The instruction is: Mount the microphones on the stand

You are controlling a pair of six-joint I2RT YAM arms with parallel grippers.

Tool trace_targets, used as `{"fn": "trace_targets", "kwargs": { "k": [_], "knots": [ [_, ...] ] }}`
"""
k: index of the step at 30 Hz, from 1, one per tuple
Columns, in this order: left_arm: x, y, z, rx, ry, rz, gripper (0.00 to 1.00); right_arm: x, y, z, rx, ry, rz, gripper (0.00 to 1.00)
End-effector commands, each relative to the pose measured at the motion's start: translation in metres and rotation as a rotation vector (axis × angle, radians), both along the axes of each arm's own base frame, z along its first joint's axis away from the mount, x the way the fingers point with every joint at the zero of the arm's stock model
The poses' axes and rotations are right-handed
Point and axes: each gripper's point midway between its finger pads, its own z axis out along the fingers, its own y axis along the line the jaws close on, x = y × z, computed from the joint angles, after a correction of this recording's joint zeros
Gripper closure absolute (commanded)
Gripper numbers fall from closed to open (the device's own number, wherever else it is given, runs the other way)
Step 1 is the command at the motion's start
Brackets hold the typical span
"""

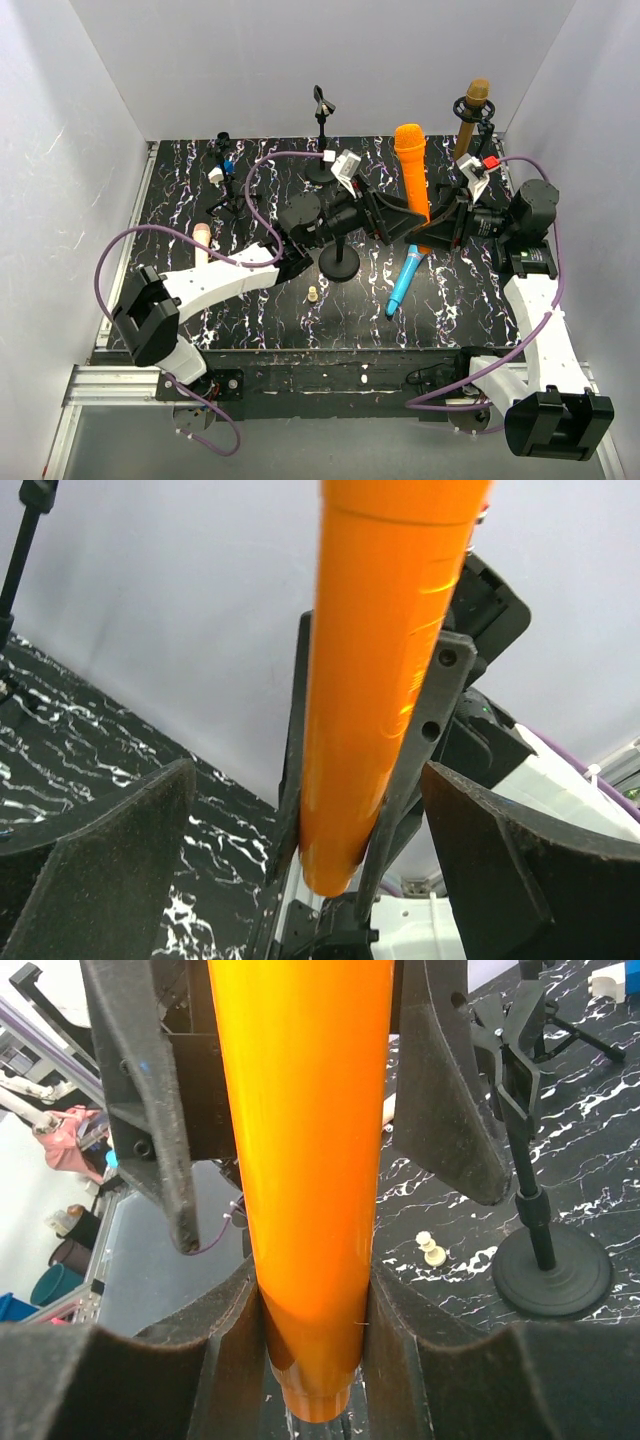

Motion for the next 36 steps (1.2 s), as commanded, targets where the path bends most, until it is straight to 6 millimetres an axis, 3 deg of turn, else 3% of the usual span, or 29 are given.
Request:
{"fn": "trace_targets", "kwargs": {
  "k": [1, 6, 13, 20, 22, 24, 28, 29, 32, 36],
  "knots": [
    [0.001, -0.001, 0.040, -0.137, -0.100, 0.046, 0.09, -0.004, 0.001, 0.007, 0.005, -0.038, 0.012, 0.99],
    [-0.006, -0.014, 0.037, -0.158, -0.092, 0.007, 0.23, -0.004, 0.001, 0.001, 0.006, -0.023, 0.009, 0.99],
    [-0.008, -0.016, 0.040, -0.172, -0.111, -0.001, 0.46, -0.004, 0.001, -0.005, 0.006, -0.010, 0.009, 0.99],
    [-0.017, -0.019, 0.042, -0.178, -0.138, -0.051, 0.94, -0.004, 0.001, -0.011, 0.004, -0.001, 0.001, 0.99],
    [-0.018, -0.017, 0.042, -0.172, -0.149, -0.055, 1.00, -0.003, 0.001, -0.012, 0.002, -0.001, -0.007, 0.89],
    [-0.020, -0.015, 0.044, -0.161, -0.169, -0.055, 1.00, -0.004, 0.001, -0.015, -0.002, -0.002, -0.012, 0.76],
    [-0.021, -0.007, 0.043, -0.079, -0.233, -0.026, 1.00, -0.004, -0.001, -0.023, -0.036, -0.047, -0.039, 0.29],
    [-0.022, -0.004, 0.044, -0.056, -0.251, -0.023, 1.00, -0.004, -0.002, -0.029, -0.061, -0.063, -0.062, 0.22],
    [-0.022, 0.007, 0.045, 0.027, -0.291, -0.029, 1.00, -0.007, -0.006, -0.036, -0.127, -0.132, -0.092, 0.14],
    [-0.027, 0.018, 0.035, 0.161, -0.332, -0.059, 1.00, -0.018, -0.009, -0.030, -0.179, -0.189, -0.073, 0.12]
  ]
}}
